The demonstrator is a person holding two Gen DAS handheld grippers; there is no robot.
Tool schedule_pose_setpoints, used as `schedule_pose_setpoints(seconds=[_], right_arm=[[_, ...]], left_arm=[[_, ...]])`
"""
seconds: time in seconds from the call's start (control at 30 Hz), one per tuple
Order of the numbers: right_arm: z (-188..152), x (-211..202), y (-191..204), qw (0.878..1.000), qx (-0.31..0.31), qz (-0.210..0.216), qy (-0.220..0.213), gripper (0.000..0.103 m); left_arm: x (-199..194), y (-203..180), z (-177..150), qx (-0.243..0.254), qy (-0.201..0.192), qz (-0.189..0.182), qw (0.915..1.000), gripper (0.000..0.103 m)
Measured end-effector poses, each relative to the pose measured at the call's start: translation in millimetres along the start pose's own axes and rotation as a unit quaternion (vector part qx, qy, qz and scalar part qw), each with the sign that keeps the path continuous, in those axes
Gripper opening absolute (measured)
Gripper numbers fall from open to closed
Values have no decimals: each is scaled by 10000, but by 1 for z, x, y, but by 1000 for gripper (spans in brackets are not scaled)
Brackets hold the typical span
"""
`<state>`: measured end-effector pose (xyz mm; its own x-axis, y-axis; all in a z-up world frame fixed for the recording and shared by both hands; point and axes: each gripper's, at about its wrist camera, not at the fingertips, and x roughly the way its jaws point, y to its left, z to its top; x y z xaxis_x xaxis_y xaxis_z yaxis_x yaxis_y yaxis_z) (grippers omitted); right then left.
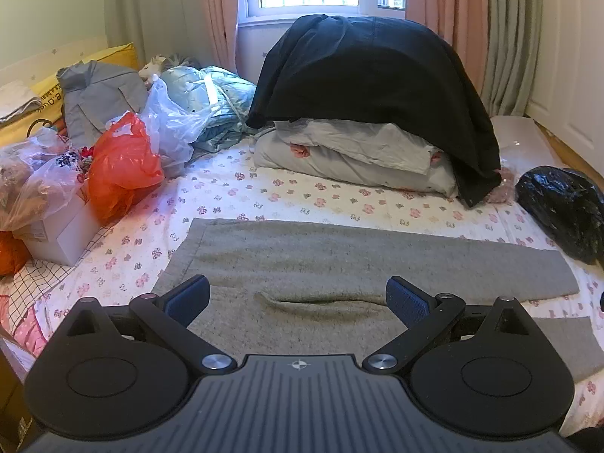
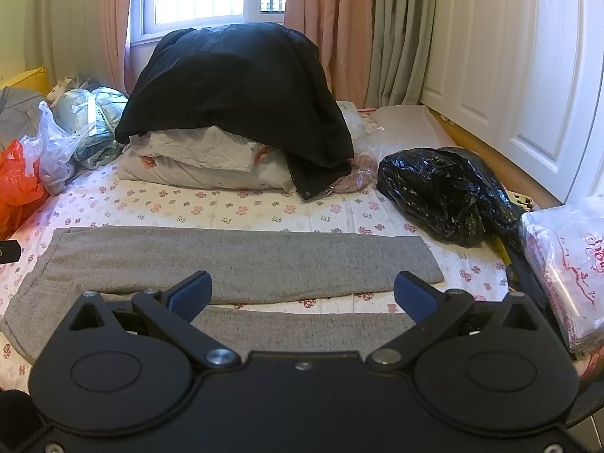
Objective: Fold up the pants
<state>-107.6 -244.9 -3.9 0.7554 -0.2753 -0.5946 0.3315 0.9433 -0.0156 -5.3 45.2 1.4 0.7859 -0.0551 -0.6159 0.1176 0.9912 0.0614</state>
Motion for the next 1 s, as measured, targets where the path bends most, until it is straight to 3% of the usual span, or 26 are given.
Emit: schedule_pose_setpoints(seconds=[0.6,0.83,1.0], right_arm=[[-1,4,-1,9998,-26,-7,-196,102],[9,37,-29,9982,250,414,357,102],[28,92,-81,9909,719,974,583,102]], left_arm=[[12,5,1,-23,63,-3,10000,101],[70,59,27,-220,509,-140,9984,101],[149,125,58,-289,1071,-405,9930,101]])
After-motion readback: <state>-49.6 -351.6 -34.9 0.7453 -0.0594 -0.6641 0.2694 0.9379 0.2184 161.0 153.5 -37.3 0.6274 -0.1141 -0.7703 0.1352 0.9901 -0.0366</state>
